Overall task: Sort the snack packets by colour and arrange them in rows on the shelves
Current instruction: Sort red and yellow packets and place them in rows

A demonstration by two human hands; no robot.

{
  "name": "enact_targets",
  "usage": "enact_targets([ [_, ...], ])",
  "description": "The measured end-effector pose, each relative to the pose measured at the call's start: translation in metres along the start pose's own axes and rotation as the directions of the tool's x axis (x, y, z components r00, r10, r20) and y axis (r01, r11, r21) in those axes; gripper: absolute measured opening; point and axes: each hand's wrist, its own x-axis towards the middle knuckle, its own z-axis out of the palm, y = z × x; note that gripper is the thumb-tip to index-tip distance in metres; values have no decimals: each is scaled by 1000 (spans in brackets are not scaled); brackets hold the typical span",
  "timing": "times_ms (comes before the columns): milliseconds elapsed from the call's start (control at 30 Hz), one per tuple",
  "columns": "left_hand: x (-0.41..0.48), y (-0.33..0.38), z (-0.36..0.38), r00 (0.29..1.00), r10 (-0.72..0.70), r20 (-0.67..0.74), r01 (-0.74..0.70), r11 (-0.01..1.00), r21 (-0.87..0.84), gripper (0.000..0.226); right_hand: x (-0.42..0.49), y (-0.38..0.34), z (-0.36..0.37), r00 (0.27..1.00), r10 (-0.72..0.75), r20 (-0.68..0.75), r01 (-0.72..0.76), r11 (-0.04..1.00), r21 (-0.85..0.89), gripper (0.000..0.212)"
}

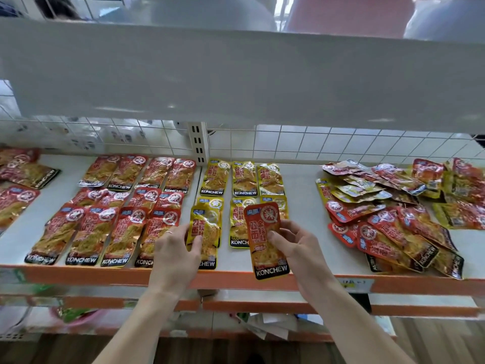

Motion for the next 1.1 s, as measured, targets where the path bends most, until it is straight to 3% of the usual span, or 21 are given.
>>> enact_targets([
  [167,-2,0,3,999,-16,28,15,999,45,30,-2,1,0,1000,-8,-16,8,1000,0,20],
  [333,-2,1,2,996,27,86,-37,992,120,43,-5,-1,1,997,-48,-63,49,999,1,22],
  [567,-3,-7,2,947,96,306,-160,969,190,58,-11,4,11,993,-65,-96,69,997,30,21],
  [1100,10,0,15,958,103,266,-174,950,258,59,-8,11,15,989,-67,-128,71,997,22,20],
])
